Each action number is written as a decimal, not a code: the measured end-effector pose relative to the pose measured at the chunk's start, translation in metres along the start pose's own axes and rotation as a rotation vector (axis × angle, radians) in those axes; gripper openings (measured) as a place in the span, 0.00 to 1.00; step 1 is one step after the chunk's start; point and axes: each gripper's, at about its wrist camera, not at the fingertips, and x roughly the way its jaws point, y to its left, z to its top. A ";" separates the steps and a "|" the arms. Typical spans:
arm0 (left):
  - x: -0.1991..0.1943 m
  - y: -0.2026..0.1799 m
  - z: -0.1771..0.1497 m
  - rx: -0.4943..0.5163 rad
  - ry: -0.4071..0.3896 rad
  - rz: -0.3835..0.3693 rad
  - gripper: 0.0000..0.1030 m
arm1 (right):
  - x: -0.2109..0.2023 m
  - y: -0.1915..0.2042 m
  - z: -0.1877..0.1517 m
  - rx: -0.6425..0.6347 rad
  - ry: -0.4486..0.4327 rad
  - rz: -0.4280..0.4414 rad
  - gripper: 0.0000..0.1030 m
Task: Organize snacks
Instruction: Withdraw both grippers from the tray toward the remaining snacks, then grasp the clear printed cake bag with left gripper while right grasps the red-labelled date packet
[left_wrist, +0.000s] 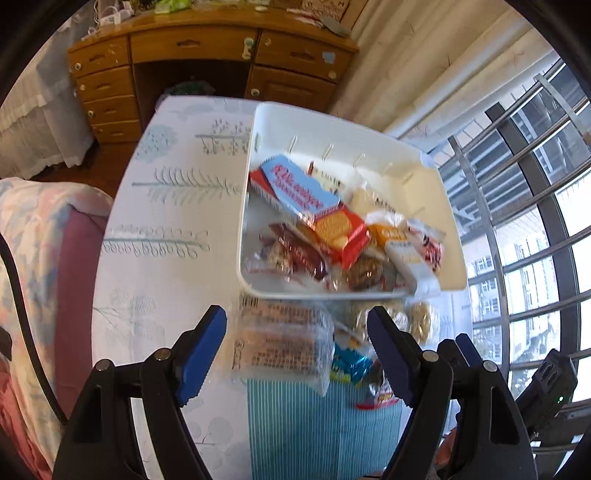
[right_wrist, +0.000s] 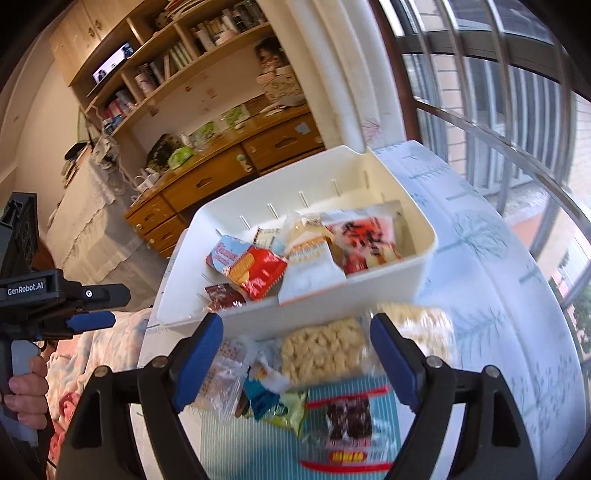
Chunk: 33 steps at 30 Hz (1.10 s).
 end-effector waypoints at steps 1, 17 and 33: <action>0.002 0.002 -0.001 0.000 0.010 -0.010 0.79 | -0.001 0.001 -0.004 0.007 0.000 -0.018 0.80; 0.054 0.000 -0.021 0.149 0.230 -0.067 0.94 | -0.007 0.005 -0.069 0.108 0.010 -0.228 0.81; 0.119 -0.011 -0.027 0.223 0.379 0.039 0.95 | 0.028 0.011 -0.110 -0.002 0.063 -0.448 0.81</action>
